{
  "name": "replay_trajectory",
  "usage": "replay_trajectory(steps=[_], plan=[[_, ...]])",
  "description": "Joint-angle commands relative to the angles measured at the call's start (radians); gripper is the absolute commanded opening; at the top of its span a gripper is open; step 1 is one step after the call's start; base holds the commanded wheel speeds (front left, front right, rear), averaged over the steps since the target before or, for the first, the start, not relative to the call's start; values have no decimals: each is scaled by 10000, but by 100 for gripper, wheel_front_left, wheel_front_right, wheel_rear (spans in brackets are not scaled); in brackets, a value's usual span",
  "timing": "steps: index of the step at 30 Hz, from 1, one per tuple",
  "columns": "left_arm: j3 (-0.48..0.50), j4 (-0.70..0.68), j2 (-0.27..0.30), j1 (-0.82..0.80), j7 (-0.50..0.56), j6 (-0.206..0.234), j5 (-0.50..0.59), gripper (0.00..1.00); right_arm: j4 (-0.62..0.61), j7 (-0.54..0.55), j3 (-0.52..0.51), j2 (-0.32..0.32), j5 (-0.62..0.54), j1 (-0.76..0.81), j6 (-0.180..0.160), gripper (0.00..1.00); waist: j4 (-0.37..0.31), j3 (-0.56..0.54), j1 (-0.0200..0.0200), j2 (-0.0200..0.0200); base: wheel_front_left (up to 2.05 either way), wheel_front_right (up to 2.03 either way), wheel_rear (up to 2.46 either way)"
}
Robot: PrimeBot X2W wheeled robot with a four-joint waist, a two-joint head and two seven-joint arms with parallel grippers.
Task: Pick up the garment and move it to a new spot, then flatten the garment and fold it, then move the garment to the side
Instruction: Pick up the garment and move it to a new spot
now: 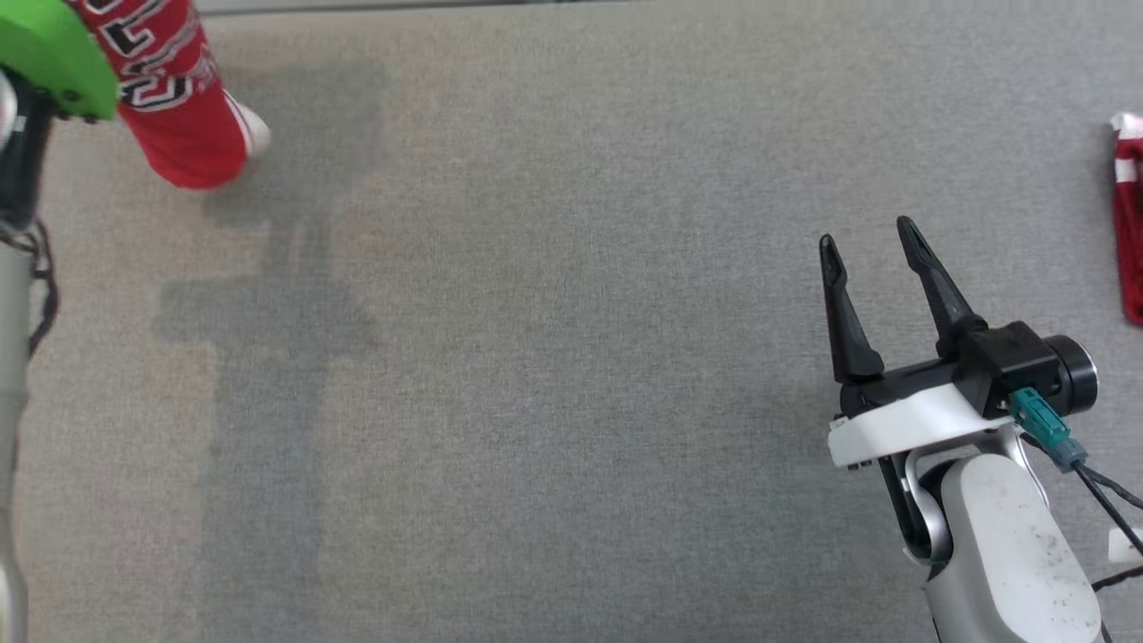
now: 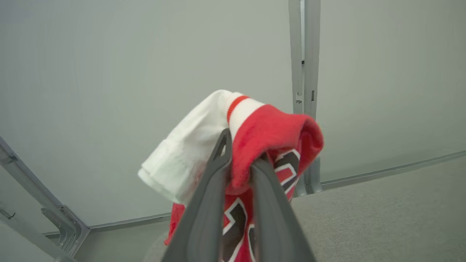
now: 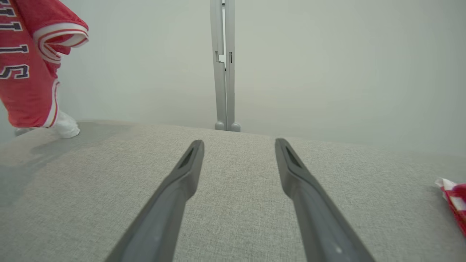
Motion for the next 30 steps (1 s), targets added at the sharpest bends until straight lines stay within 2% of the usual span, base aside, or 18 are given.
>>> replay_trajectory(steps=[1, 5, 8, 10, 14, 17, 23, 24, 25, 26, 27, 30], plan=[[-139, -377, -183, 205, 103, -21, -182, 0, 58, -65, -64, -5, 96, 234, -10, 100, -606, -1054, 0, 0, 0, 0, 0], [-647, -1643, -927, 520, 534, -22, -619, 0, 61, -69, -219, -5, 267, 500, -10, 100, -935, -1453, 0, 0, 0, 0, 0], [-754, -2469, -1733, 779, 743, 88, -1150, 0, 17, -72, -325, -6, 341, 667, -10, 100, -1164, -1544, 0, 0, 0, 0, 0], [-838, -2993, -2340, 1056, 805, 261, -1558, 0, -18, -73, -388, -2, 395, 759, -10, 100, -1315, -1516, 0, 0, 0, 0, 0], [-1134, -3331, -3112, 1743, 633, 520, -1839, 0, -65, -74, -422, 0, 520, 770, -10, 100, -1587, -1241, 0, 0, 0, 0, 0], [-1419, -2824, -3264, 2294, 213, 701, -1553, 0, -98, -73, -328, 0, 599, 637, -10, 100, -1798, -940, 0, 0, 0, 0, 0], [-1616, -449, -3057, 3020, -952, 955, -976, 0, -88, -72, -160, -1, 761, 347, -10, 100, -2229, -298, 0, 0, 0, 0, 0], [-1558, 37, -3023, 3068, -1183, 996, -942, 26, -78, -73, -155, -1, 767, 284, -10, 100, -2289, -203, 0, 0, 0, 0, 0], [-1518, 419, -2966, 3071, -1364, 1033, -901, 44, -65, -73, -152, -3, 788, 241, -10, 100, -2340, -133, 0, 0, 0, 0, 0], [-1484, 832, -2864, 3010, -1632, 1064, -796, 92, -46, -73, -143, -1, 796, 235, -10, 100, -2394, -70, 0, 0, 0, 0, 0], [-1463, 1152, -2781, 2942, -1844, 1091, -720, 100, -39, -73, -127, 2, 803, 238, -10, 100, -2440, -27, 0, 0, 0, 0, 0], [-1322, 2142, -2717, 2743, -2416, 1084, -739, 100, 13, -70, -189, -3, 779, 228, -10, 100, -2504, 21, 0, 0, 0, 0, 0]])
